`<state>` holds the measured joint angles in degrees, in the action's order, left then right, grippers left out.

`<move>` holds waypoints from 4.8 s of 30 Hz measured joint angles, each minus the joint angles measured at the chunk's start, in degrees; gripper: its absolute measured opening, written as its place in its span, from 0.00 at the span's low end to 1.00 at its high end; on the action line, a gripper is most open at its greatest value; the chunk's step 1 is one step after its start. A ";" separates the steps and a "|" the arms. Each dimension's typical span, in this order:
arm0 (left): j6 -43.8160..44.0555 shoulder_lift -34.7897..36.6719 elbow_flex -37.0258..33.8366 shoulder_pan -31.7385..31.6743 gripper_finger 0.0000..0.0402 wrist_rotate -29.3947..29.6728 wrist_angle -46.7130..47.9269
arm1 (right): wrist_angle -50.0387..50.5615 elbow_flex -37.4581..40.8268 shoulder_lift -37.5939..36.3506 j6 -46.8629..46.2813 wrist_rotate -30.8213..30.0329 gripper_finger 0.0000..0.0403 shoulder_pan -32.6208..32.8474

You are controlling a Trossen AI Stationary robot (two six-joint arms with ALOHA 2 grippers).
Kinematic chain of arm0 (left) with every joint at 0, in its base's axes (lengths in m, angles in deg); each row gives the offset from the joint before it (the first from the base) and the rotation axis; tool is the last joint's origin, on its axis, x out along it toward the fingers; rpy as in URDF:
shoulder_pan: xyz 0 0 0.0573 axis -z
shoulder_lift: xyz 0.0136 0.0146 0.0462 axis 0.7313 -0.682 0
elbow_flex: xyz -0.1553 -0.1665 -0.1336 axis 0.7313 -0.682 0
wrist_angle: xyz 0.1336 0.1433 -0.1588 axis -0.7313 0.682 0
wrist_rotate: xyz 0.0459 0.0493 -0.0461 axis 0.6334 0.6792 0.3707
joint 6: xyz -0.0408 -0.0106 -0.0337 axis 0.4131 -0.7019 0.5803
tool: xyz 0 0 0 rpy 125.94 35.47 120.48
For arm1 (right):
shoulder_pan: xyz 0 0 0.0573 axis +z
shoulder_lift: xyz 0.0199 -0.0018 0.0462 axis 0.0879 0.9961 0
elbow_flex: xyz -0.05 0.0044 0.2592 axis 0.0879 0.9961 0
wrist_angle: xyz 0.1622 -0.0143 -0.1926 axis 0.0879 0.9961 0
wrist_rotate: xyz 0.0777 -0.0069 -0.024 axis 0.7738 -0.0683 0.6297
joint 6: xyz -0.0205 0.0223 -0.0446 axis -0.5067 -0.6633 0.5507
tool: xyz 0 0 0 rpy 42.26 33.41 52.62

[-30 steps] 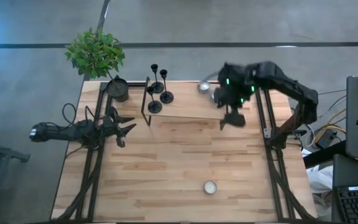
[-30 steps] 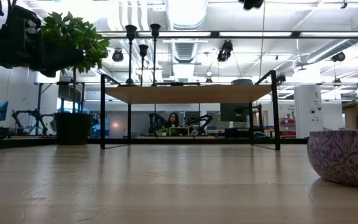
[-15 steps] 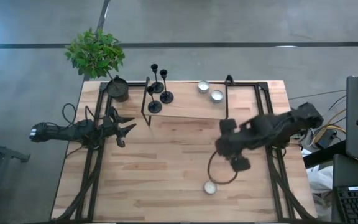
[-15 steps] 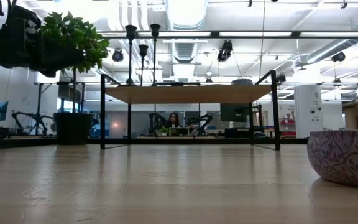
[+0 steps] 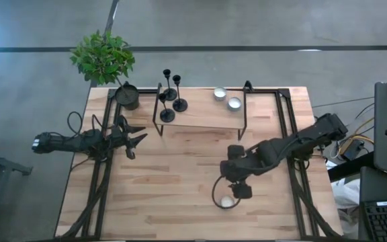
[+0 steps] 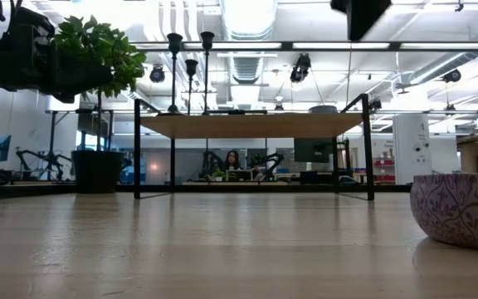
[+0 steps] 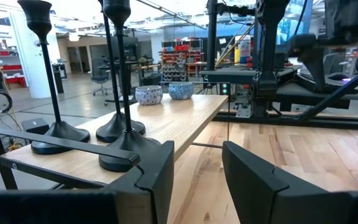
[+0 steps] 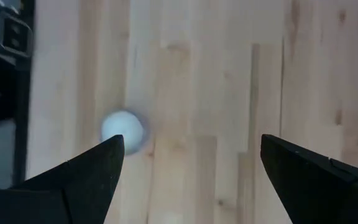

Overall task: Pick & Place candle stick holders
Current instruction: Put the pink patterned scented candle on the shelf

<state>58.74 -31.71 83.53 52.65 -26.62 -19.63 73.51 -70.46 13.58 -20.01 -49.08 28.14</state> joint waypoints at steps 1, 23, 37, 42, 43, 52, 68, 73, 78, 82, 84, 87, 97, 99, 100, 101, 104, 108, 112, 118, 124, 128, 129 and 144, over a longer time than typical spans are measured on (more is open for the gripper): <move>0.00 -0.02 0.00 -0.02 0.35 0.00 0.00 | 0.07 0.51 0.44 -0.35 0.33 0.91 0.21; 0.00 -0.19 0.00 -0.01 0.35 0.00 0.02 | -8.20 2.87 10.85 -6.19 1.00 0.91 7.97; 0.00 -0.47 0.00 -0.02 0.35 0.00 0.07 | -11.52 3.18 16.30 -9.99 -1.92 0.91 9.90; 0.00 -0.54 0.00 -0.01 0.35 0.00 0.07 | -12.05 3.26 18.32 -10.80 -0.35 0.91 9.90; 0.00 -0.54 0.00 -0.02 0.35 -0.01 0.07 | -12.05 3.26 18.61 -11.04 -0.01 0.91 9.90; 0.00 -0.54 0.00 -0.02 0.35 0.00 0.11 | -13.78 6.06 18.80 -13.76 1.87 0.91 10.07; 0.00 -0.54 0.00 -0.02 0.35 0.00 0.11 | -24.37 13.36 18.62 -17.97 3.10 0.91 10.88; 0.00 -0.54 0.00 -0.02 0.35 0.00 0.13 | -26.91 16.12 18.52 -19.30 3.03 0.91 10.90; 0.00 -0.54 0.00 0.00 0.35 0.00 0.13 | -28.83 16.77 18.41 -19.29 2.90 0.91 10.86; 0.00 -0.54 0.00 -0.02 0.35 0.00 0.13 | -29.14 16.77 18.41 -19.28 2.77 0.91 10.86; 0.00 -0.55 0.00 -0.02 0.35 0.00 0.13 | -29.35 16.80 18.41 -19.30 2.77 0.91 10.79; 0.00 -0.54 0.00 0.00 0.35 0.00 0.13 | -30.37 16.83 18.46 -19.30 2.77 0.91 10.75; 0.00 -0.56 0.00 -0.01 0.35 0.00 0.13 | -30.27 16.83 18.51 -19.30 2.75 0.81 10.38; 0.00 -0.54 0.00 -0.02 0.35 0.00 0.13 | -30.28 16.83 18.52 -19.30 2.77 0.75 10.36; 0.00 -0.54 0.00 -0.02 0.35 0.00 0.13 | -30.28 16.83 18.52 -19.30 2.77 0.73 10.38; 0.00 -0.55 0.00 -0.02 0.35 0.00 0.13 | -30.28 16.83 18.52 -19.30 2.80 0.71 10.38; 0.00 -0.57 0.00 -0.01 0.35 0.00 0.13 | -30.26 16.83 18.52 -19.30 2.97 0.71 10.38; 0.00 -0.57 0.00 -0.02 0.35 0.00 0.13 | -29.96 16.83 18.27 -19.30 3.05 0.71 10.38; 0.00 -0.57 0.00 -0.02 0.35 0.00 0.13 | -29.38 16.92 17.34 -19.33 3.40 0.71 10.38; 0.00 -0.57 0.00 -0.02 0.35 0.00 0.13 | -24.71 15.80 15.26 -18.89 3.28 0.71 10.38; 0.00 -0.57 0.00 -0.02 0.35 0.00 0.13 | -21.69 13.77 14.11 -17.75 3.19 0.72 10.38; 0.00 -0.57 0.00 0.00 0.35 0.00 0.13 | -20.05 12.12 13.94 -17.54 3.21 0.72 10.35; 0.00 -0.57 0.00 0.00 0.35 0.00 0.13 | -19.20 11.52 13.93 -17.53 3.19 0.72 10.35; 0.00 -0.57 0.00 0.00 0.35 0.00 0.13 | -6.36 -2.41 13.89 -16.37 5.76 0.72 4.71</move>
<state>58.74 -32.27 83.53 52.65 -26.62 -19.50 67.14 -72.88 27.46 -36.39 -43.32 32.86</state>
